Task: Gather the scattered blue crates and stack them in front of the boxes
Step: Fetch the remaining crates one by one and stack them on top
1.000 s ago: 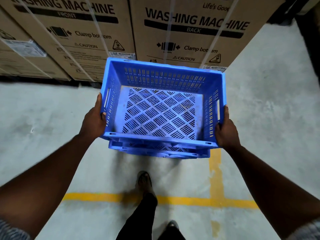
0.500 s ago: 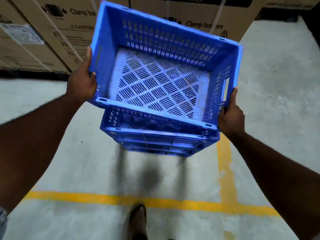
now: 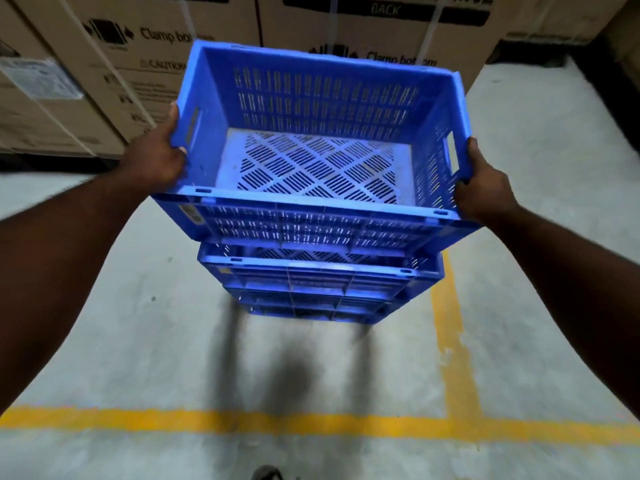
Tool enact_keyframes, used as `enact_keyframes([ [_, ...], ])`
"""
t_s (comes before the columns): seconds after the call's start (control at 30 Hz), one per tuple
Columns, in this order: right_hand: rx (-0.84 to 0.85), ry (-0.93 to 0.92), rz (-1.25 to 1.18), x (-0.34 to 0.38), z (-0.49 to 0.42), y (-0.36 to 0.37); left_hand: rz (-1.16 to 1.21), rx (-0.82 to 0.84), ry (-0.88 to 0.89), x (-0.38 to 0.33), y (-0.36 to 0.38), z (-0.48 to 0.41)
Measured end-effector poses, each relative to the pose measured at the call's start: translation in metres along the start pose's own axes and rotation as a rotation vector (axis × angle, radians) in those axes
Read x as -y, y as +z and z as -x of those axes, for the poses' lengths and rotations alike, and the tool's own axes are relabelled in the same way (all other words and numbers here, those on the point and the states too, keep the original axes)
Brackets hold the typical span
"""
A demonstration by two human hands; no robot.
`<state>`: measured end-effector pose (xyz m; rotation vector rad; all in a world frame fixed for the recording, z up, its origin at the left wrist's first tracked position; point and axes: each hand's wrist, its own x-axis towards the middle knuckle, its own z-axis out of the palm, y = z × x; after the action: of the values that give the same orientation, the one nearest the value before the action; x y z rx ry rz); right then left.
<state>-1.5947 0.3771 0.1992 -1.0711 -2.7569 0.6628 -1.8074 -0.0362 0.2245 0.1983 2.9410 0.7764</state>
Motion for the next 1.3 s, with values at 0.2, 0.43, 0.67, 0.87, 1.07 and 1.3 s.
enact_keyframes([
  [0.2,0.029,-0.043,0.058,0.009,0.004,-0.015,-0.029,-0.029,-0.004,0.023,0.004,0.008],
  [0.43,-0.037,-0.077,0.118,0.002,0.001,-0.02,-0.015,-0.057,0.03,0.018,0.012,0.012],
  [0.67,-0.162,-0.102,0.123,0.0,0.014,-0.017,0.102,-0.095,0.084,0.016,0.026,-0.003],
  [0.87,-0.409,-0.079,-0.199,-0.011,0.038,-0.006,0.346,-0.236,0.111,0.035,0.032,-0.002],
  [1.07,-0.44,-0.101,-0.364,-0.023,0.052,0.015,0.54,-0.47,0.169,0.033,0.056,0.042],
  [1.3,-0.491,-0.061,-0.45,-0.016,0.049,0.02,0.79,-0.56,0.18,0.054,0.084,0.06],
])
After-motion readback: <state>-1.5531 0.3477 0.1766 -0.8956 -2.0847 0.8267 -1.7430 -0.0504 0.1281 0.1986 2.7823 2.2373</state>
